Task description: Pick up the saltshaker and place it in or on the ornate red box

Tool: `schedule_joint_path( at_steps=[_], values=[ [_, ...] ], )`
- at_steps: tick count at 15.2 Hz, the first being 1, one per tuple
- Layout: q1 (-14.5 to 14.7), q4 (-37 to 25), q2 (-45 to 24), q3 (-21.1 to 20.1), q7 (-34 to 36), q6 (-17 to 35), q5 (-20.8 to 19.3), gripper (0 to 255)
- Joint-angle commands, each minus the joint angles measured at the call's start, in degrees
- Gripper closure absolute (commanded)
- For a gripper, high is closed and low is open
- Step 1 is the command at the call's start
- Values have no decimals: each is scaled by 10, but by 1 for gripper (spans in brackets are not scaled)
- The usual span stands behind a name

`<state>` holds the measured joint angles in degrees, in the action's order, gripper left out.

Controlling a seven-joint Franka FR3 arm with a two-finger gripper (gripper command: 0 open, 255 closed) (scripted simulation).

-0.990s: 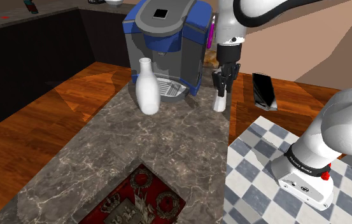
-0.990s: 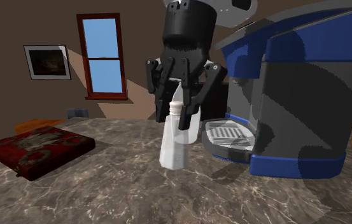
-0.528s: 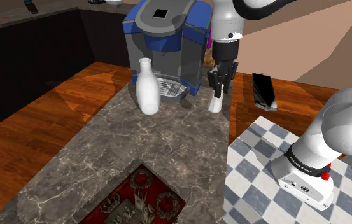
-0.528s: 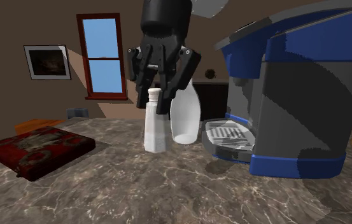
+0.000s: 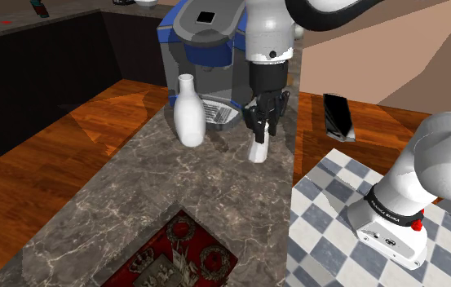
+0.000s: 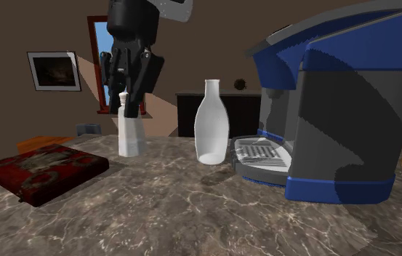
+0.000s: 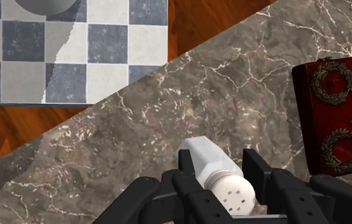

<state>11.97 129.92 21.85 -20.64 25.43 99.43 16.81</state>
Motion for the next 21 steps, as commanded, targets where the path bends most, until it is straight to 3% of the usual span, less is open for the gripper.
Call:
schedule_joint_path(
  at_steps=[1,11,16,21],
  values=[
    [10,-21,-20,-23,32,6,7,255],
    [49,-161,-155,-125,192,28,-14,255],
    [81,-256,-250,-166,283,30,-62,255],
    [138,-376,-362,-188,375,15,-131,255]
  ],
)
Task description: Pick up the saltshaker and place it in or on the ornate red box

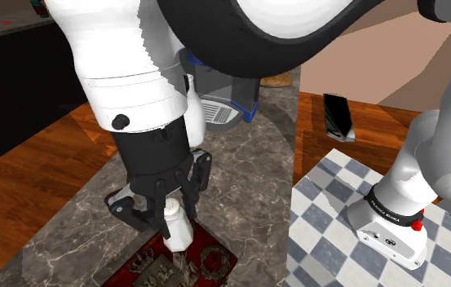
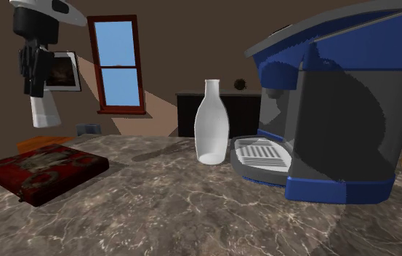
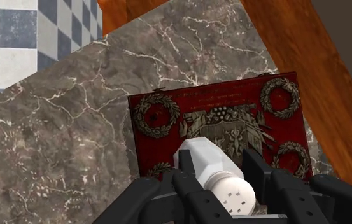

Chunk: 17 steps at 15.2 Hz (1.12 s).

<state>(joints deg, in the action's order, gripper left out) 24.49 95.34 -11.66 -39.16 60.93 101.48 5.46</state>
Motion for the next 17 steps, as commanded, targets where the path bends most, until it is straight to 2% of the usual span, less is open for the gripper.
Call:
schedule_joint_path(
  at_steps=[1,2,3,17],
  values=[
    [29,-58,-51,-4,37,-12,-32,255],
    [46,-88,-75,-4,53,-19,-47,255],
    [78,-147,-120,-4,81,-36,-74,255],
    [73,-52,-130,6,69,66,-78,255]
  ],
)
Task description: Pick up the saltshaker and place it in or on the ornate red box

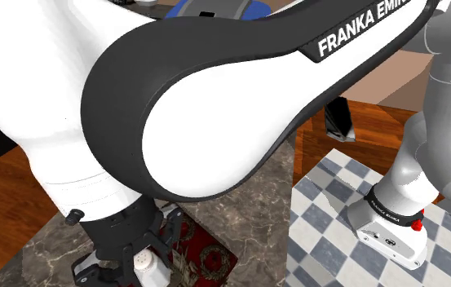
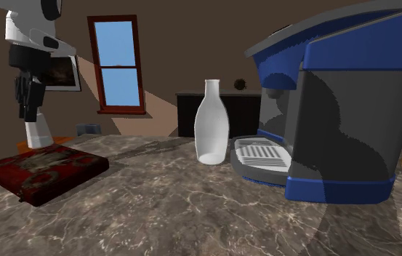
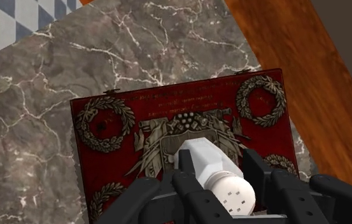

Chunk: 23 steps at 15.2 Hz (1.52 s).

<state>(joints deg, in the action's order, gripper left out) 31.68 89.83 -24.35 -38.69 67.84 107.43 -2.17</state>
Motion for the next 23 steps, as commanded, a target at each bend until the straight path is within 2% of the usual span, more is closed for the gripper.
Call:
schedule_joint_path(
  at_steps=[1,6,14,15,20,23],
  values=[
    [1,9,-5,2,0,13,-3,255],
    [2,31,-15,5,-1,44,-8,255],
    [2,31,-15,5,-1,44,-8,255],
    [2,31,-15,5,-1,44,-8,0],
    [2,31,-15,5,-1,44,-8,0],
    [-3,-13,-4,2,-6,-10,-2,0]
  ],
)
